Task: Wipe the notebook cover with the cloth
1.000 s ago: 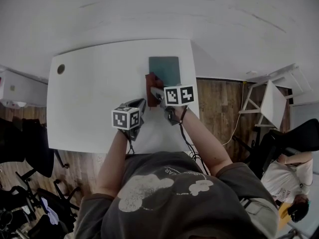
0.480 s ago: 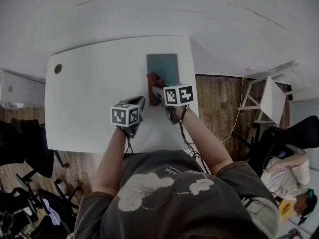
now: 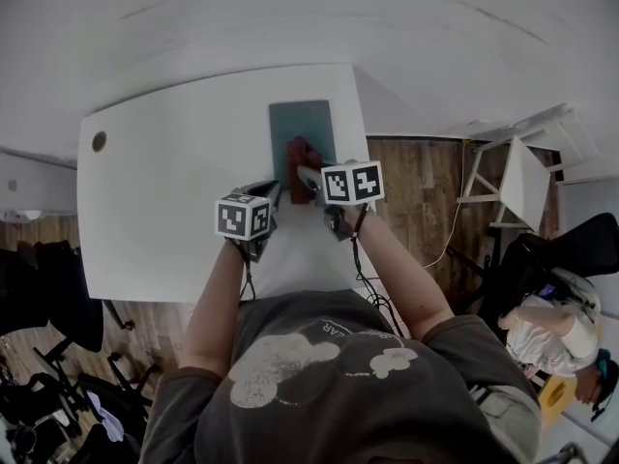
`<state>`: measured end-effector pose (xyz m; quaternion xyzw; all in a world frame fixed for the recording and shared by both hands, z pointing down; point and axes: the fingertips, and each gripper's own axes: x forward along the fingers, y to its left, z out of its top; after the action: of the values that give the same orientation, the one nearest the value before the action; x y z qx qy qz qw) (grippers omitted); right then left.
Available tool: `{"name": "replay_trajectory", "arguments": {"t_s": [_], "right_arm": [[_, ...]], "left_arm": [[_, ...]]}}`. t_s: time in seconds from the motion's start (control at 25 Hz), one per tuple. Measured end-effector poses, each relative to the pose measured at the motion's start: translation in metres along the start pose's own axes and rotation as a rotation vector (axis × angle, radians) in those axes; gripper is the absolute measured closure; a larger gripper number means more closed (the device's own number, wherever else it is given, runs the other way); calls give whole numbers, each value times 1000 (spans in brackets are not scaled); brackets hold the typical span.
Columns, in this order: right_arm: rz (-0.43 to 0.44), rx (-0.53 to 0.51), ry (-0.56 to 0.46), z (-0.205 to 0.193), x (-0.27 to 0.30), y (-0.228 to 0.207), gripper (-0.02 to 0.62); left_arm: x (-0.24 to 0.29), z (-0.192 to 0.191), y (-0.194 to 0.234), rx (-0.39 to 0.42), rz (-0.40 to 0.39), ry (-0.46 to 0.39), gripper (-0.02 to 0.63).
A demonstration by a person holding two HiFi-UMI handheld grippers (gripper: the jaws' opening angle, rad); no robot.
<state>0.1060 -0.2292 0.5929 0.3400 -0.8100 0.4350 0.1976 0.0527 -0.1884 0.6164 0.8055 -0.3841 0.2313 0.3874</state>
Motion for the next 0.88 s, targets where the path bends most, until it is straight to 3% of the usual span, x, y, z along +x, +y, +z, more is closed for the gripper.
{"name": "replay_trajectory", "arguments": {"t_s": [0.88], "right_arm": [[-20, 56, -38, -2, -29, -33, 486]], "left_arm": [[0, -3, 2, -25, 19, 2, 607]]}}
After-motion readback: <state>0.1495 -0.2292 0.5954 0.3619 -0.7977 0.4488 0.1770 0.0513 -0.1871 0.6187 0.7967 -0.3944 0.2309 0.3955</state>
